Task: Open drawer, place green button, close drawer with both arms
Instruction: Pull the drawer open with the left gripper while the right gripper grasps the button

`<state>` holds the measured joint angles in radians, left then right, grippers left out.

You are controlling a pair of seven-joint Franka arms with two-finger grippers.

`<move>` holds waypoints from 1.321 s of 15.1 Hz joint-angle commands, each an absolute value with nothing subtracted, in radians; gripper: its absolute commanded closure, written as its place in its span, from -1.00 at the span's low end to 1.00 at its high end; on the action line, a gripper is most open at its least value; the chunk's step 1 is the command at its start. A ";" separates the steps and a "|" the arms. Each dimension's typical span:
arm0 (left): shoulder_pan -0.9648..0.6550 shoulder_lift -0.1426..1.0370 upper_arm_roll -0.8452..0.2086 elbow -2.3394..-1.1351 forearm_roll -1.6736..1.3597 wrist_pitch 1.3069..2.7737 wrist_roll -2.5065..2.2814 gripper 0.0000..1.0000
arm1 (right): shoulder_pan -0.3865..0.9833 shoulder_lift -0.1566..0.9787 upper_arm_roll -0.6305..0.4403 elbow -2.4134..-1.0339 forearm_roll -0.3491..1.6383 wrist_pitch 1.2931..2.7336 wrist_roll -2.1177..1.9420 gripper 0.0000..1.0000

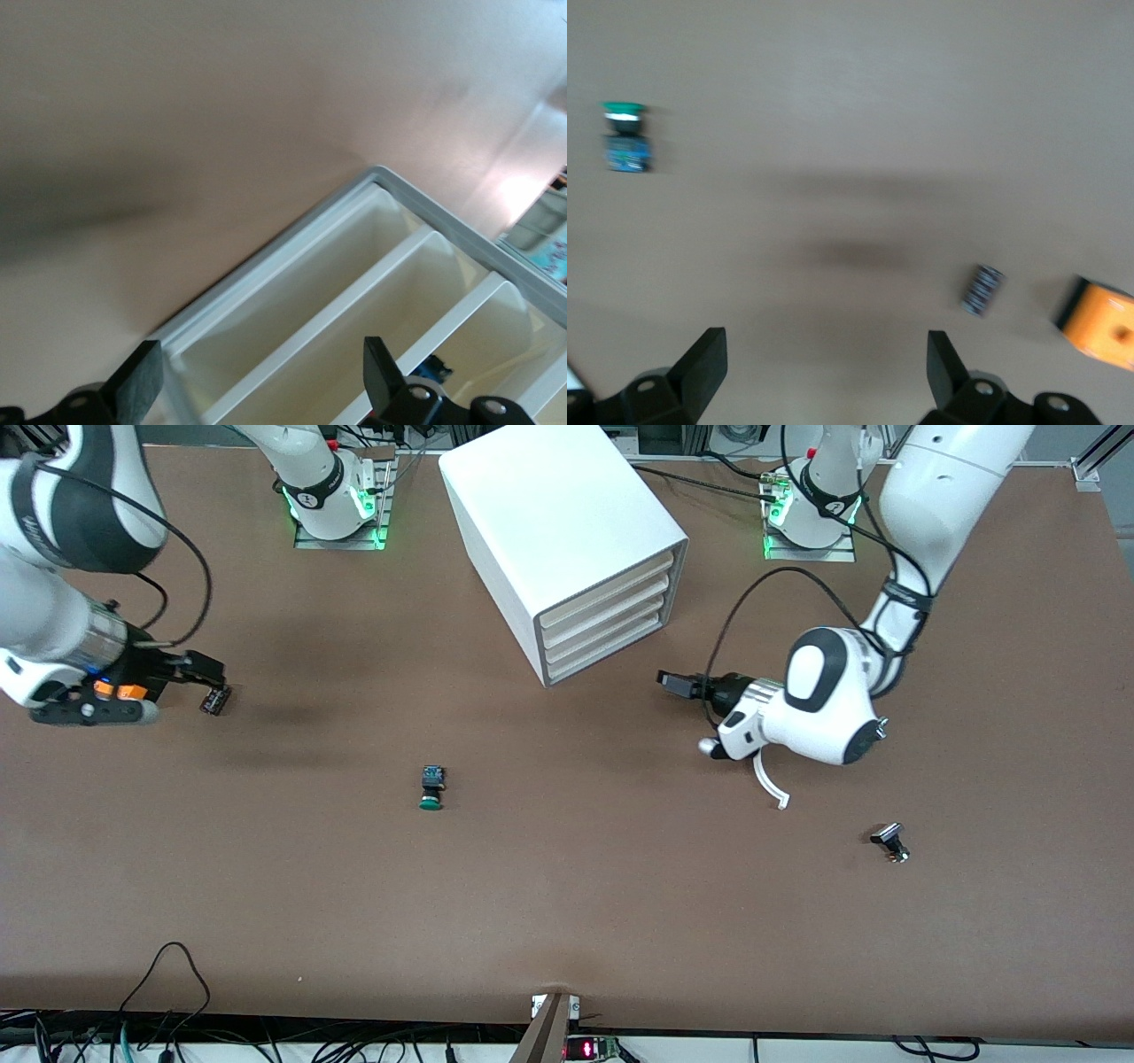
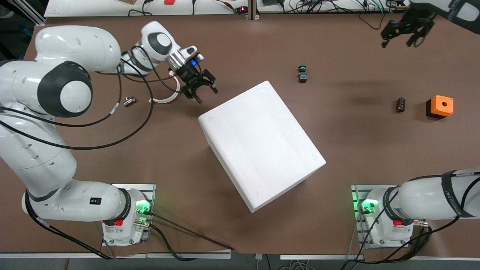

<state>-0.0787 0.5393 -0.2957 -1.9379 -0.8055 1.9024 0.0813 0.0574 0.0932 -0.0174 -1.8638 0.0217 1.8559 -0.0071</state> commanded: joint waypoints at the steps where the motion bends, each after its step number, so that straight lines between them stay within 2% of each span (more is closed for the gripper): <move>1: -0.097 0.537 -0.351 -2.032 -0.958 1.994 0.173 -0.98 | 0.107 0.150 -0.021 -1.827 0.080 1.894 0.073 -1.00; 3: -0.100 0.535 -0.403 -2.080 -1.005 2.058 0.208 -0.97 | 0.139 0.187 -0.014 -1.819 0.080 1.942 0.090 -1.00; 6: -0.133 0.537 -0.416 -2.112 -1.009 2.089 0.225 -0.94 | 0.195 0.257 -0.011 -1.818 0.093 2.069 0.094 -1.00; 9: -0.153 0.546 -0.422 -2.140 -1.025 2.092 0.247 -0.75 | 0.261 0.345 -0.012 -1.787 0.138 2.163 0.132 -1.00; 10: -0.153 0.548 -0.428 -2.146 -1.038 2.097 0.258 -0.55 | 0.291 0.388 -0.014 -1.769 0.134 2.181 0.133 -1.00; 11: -0.155 0.548 -0.429 -2.155 -1.049 2.114 0.264 -0.51 | 0.319 0.426 -0.014 -1.753 0.129 2.209 0.133 -1.00; 13: -0.155 0.552 -0.448 -2.169 -1.051 2.146 0.273 -0.18 | 0.347 0.501 -0.014 -1.737 0.130 2.282 0.133 -1.00; 15: -0.153 0.554 -0.446 -2.166 -1.048 2.154 0.275 0.99 | 0.359 0.554 -0.015 -1.735 0.130 2.353 0.132 -1.00; 17: -0.131 0.543 -0.419 -2.154 -1.034 2.157 0.275 1.00 | 0.360 0.592 -0.014 -1.735 0.124 2.397 0.126 -1.00; 20: -0.088 0.532 -0.278 -2.063 -1.026 2.154 0.281 1.00 | 0.374 0.655 -0.014 -1.735 0.126 2.468 0.118 -1.00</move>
